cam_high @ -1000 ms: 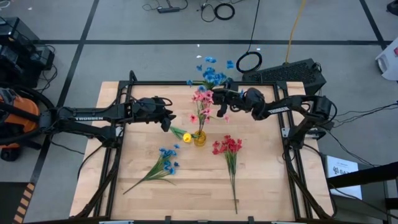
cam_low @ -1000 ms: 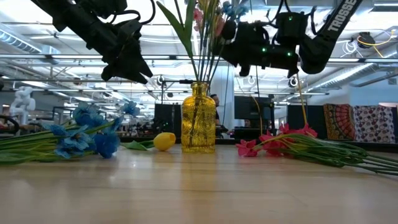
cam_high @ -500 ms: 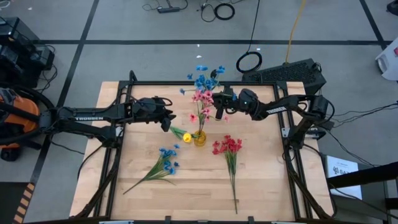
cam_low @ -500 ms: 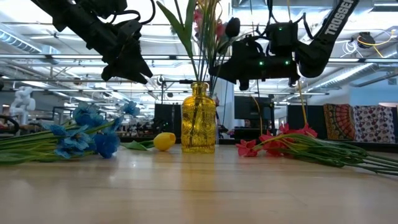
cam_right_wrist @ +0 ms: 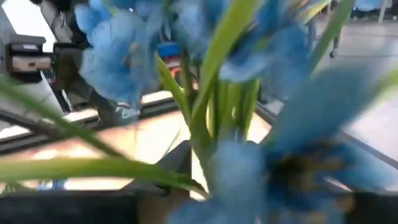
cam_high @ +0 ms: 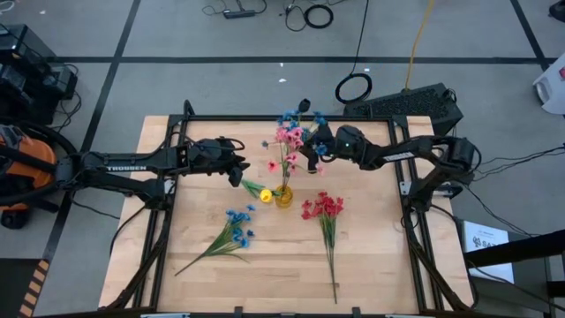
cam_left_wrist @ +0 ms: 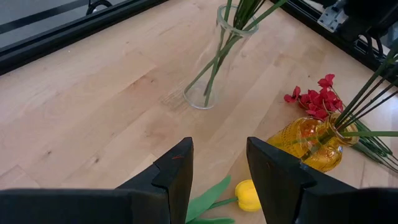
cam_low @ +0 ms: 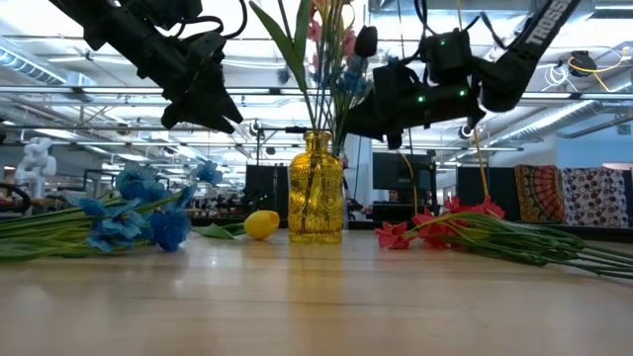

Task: Sort flowers into vase by color
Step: Put the right blue flowers into the transparent flower vase, then put the red flowers into the yellow flower vase

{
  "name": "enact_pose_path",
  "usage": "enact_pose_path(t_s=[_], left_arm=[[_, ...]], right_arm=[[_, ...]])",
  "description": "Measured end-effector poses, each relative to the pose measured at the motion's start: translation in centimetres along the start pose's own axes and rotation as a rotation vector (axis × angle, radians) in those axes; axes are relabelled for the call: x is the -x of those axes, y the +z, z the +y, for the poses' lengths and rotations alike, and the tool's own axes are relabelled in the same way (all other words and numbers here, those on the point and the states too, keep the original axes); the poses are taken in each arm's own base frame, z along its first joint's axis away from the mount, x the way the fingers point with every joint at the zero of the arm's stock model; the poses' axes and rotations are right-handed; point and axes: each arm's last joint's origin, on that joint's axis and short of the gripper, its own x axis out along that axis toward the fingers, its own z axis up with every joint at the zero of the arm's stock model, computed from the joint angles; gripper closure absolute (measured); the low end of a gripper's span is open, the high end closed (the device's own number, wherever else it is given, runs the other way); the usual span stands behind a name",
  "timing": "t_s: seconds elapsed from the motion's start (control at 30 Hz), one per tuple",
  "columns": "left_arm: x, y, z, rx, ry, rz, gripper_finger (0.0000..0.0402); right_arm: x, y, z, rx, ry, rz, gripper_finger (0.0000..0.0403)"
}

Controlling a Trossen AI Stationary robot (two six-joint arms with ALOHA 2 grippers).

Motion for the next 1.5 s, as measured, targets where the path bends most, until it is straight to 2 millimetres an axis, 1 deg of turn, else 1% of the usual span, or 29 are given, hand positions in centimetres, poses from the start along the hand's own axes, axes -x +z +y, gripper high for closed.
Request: enact_pose_path(t_s=[0.13, 0.2, 0.43, 0.6, 0.73, 0.9, 0.97, 1.13, 1.2, 1.37, 1.5], left_arm=[[0.0, 0.0, 0.0, -0.001, -0.001, 0.0, 0.0245], [0.0, 0.0, 0.0, -0.001, -0.002, 0.001, 0.0245], [0.0, 0.0, 0.0, -0.002, -0.006, 0.003, 0.0245], [0.0, 0.0, 0.0, -0.004, -0.004, 0.006, 0.0245], [0.0, 0.0, 0.0, -0.051, -0.003, 0.006, 0.0245], [0.0, -0.1, 0.1, -0.078, 0.002, 0.017, 0.0251], [0.0, -0.3, 0.2, -0.106, 0.01, 0.034, 0.026], [0.0, -0.3, 0.3, -0.109, 0.017, 0.034, 0.0287], [0.0, -0.3, 0.3, -0.108, 0.019, 0.034, 0.0297], [0.0, -0.2, 0.4, -0.152, 0.023, 0.032, 0.0312], [0.0, -0.2, 0.4, -0.152, 0.022, 0.031, 0.0313]], right_arm=[[1.1, 1.0, 0.3, 0.035, -0.018, 0.06, 0.0241], [1.9, 1.5, 0.4, 0.053, -0.055, 0.101, 0.0235], [5.1, 3.2, 0.8, 0.082, -0.162, 0.226, 0.0232], [7.9, 3.8, 1.2, 0.065, -0.254, 0.338, 0.0232], [10.2, 3.8, 1.4, -0.039, -0.331, 0.429, 0.0232], [12.2, 3.2, 1.7, -0.322, -0.421, 0.52, 0.0232], [12.7, 2.7, 1.9, -0.416, -0.462, 0.565, 0.0232], [13.3, 1.6, 2.4, -0.537, -0.51, 0.681, 0.0233], [13.4, 1.2, 2.7, -0.578, -0.529, 0.717, 0.0241], [13.1, 0.6, 3.6, -0.676, -0.515, 0.77, 0.0281], [12.8, 0.2, 4.5, -0.71, -0.508, 0.795, 0.0326]])
